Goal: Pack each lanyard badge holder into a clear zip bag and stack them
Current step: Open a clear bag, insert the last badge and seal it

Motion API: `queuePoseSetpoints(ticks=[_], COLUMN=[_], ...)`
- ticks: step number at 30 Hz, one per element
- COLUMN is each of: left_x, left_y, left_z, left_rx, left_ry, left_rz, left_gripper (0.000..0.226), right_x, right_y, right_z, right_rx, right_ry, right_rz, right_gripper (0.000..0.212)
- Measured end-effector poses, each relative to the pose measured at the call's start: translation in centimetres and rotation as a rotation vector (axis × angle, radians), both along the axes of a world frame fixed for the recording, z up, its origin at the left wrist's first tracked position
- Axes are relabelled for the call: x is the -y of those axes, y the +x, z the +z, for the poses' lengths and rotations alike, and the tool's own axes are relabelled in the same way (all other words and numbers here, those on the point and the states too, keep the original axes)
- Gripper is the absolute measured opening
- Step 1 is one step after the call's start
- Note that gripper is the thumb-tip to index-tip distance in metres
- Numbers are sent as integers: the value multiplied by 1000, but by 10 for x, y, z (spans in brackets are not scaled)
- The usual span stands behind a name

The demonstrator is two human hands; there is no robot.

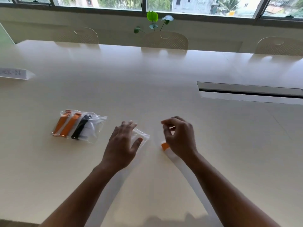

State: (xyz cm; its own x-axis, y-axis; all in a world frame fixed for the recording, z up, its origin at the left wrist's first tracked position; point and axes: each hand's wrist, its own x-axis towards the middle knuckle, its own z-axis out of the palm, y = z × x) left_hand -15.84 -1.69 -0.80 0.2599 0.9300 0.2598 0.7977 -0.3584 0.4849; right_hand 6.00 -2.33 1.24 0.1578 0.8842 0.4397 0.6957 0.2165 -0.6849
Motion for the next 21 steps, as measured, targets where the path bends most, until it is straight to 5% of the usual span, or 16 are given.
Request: queuePoseSetpoints(ticks=[4, 11, 18, 21], left_x=[-7, -18, -26, -36], left_y=[-43, -66, -69, -65], left_z=[-15, -31, -26, -16], left_rx=[-137, -253, 39, 187], left_ry=[-124, -62, 15, 161], left_rz=[-44, -190, -198, -141], left_gripper=[74, 69, 44, 36], right_x=[-12, -27, -24, -26], right_y=[-53, -97, -106, -112], right_z=[-8, -19, -24, -26], right_rx=[83, 330, 288, 112], right_ry=[-160, -323, -271, -188], right_rz=[150, -48, -144, -244], right_gripper=[18, 26, 13, 11])
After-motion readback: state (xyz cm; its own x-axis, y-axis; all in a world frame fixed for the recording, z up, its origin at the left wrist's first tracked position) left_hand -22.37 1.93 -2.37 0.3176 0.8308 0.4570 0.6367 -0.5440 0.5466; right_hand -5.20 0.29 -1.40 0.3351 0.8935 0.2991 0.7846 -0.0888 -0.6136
